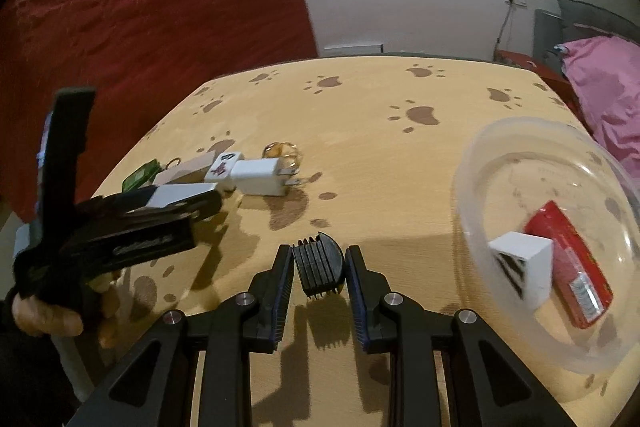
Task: Organize rigid objects
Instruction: 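Grasp the black comb-like piece with the right tool while the left tool grasps the white foam block, then place black piece in bowl with right tool while left carries white foam block there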
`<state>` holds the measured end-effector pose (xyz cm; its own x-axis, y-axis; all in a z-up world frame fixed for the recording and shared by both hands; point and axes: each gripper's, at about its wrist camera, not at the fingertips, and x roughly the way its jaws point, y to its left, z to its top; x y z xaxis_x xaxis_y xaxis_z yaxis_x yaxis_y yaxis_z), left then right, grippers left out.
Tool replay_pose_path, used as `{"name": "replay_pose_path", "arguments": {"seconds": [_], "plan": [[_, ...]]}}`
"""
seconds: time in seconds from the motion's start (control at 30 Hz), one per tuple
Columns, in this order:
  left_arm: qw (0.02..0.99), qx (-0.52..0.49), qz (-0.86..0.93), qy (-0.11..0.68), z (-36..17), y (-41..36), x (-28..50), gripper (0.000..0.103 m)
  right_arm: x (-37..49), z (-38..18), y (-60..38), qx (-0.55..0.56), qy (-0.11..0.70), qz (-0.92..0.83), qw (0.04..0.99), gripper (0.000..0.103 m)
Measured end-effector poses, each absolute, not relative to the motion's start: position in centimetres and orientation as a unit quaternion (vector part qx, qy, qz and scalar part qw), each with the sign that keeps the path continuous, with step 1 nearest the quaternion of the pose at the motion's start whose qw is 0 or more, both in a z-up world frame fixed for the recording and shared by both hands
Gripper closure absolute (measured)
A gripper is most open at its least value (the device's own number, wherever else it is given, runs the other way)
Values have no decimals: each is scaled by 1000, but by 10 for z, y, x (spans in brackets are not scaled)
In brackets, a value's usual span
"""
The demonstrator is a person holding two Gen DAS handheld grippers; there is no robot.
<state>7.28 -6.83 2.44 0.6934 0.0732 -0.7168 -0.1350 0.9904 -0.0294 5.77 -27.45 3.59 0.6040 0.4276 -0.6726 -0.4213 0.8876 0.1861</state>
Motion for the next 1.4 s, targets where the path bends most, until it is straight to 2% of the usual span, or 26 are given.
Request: {"name": "replay_pose_path", "arguments": {"seconds": [0.4, 1.23, 1.33, 1.4], "plan": [[932, -16, 28, 360, 55, -109, 58, 11, 54, 52, -318, 16, 350, 167, 922, 75], [934, 35, -46, 352, 74, -214, 73, 11, 56, 50, -409, 30, 336, 47, 940, 74], [934, 41, -54, 351, 76, -225, 78, 11, 57, 48, -417, 34, 338, 40, 940, 74], [934, 44, -60, 351, 76, -232, 80, 11, 58, 47, -423, 39, 339, 34, 939, 69]]}}
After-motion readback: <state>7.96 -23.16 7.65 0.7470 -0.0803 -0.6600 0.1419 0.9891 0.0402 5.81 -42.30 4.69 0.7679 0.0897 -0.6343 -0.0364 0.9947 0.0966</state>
